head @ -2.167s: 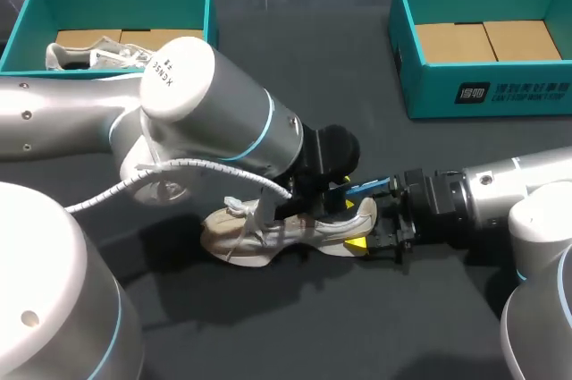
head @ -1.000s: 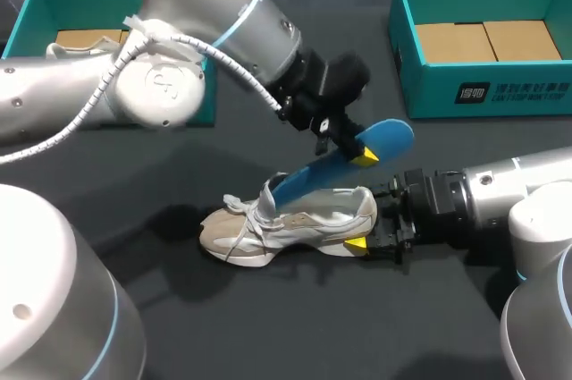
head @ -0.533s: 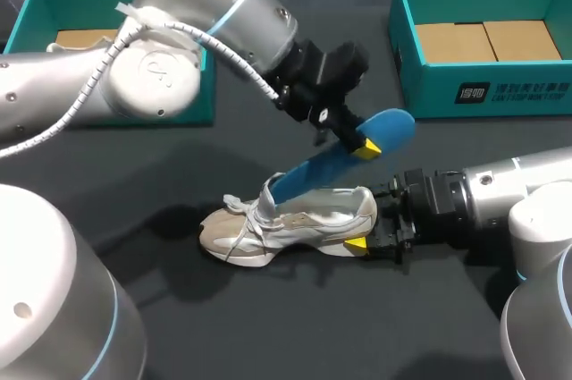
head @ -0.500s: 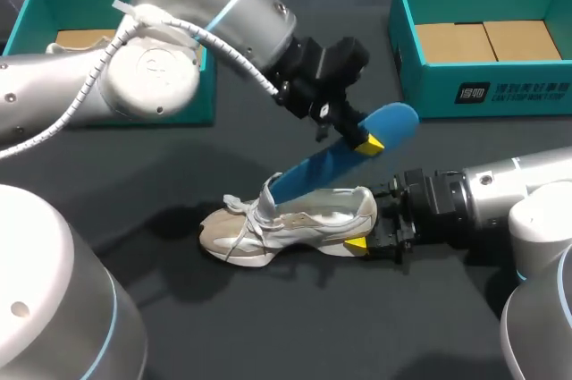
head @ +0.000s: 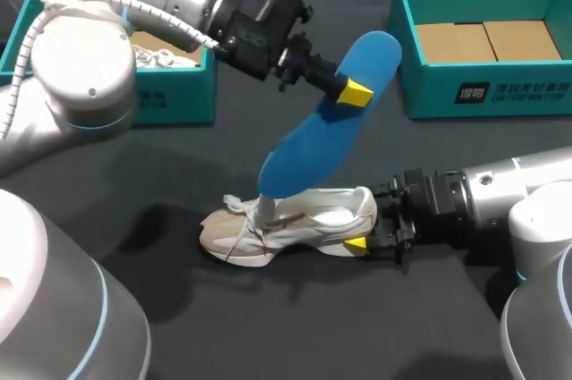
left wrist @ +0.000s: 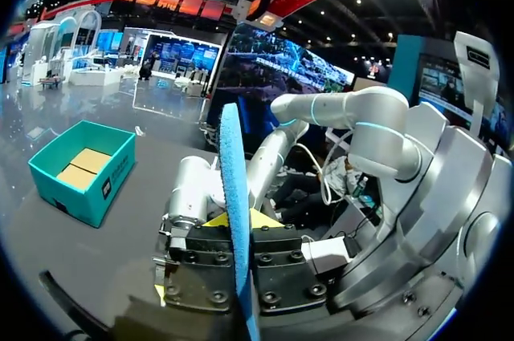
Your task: Take the shoe out of the shoebox, open the shoe tongue, remove and reinsert the insole, then place the shoe into the shoebox
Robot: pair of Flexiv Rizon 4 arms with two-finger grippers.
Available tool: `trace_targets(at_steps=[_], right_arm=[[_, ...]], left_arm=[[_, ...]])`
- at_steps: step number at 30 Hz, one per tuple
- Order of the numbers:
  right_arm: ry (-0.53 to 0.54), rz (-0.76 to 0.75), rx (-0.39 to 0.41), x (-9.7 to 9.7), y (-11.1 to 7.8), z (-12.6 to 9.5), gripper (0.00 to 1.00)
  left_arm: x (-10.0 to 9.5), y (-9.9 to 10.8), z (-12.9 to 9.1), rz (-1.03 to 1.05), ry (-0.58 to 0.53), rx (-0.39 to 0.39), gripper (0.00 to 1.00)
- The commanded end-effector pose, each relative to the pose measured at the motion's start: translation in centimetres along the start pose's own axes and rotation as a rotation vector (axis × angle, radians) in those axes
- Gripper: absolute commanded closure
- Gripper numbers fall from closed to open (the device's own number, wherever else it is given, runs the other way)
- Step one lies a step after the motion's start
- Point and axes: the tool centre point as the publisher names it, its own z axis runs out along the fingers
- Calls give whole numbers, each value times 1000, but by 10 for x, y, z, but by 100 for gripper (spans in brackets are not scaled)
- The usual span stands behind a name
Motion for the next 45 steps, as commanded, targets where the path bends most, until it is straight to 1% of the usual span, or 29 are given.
trace_targets(at_steps=[1,4,5,6,7,11,13,26,28,31,35,41,45], right_arm=[[-1,-1,4,1,1,0,100],[-1,-1,4,1,1,0,100],[-1,-1,4,1,1,0,100],[-1,-1,4,1,1,0,100],[-1,-1,4,1,1,0,100],[-1,-1,4,1,1,0,100],[-1,-1,4,1,1,0,100],[-1,-1,4,1,1,0,100],[-1,-1,4,1,1,0,100],[-1,-1,4,1,1,0,100],[-1,-1,4,1,1,0,100],[-1,-1,4,1,1,0,100],[-1,-1,4,1,1,0,100]], left_arm=[[4,9,-6,2,-4,75,100],[4,9,-6,2,-4,75,100],[10,12,-7,-7,-7,91,100],[18,10,-9,1,12,127,100],[24,9,-9,-1,-1,160,100],[54,-2,-11,17,-38,242,100],[70,-11,-14,-5,-79,292,100],[70,-11,-14,-5,-79,292,100],[74,-6,-22,-43,-54,326,100],[78,3,-29,-73,-60,345,100],[89,12,-37,-87,-61,350,100],[106,18,-50,-106,-66,391,100],[112,22,-59,-108,-72,411,100]])
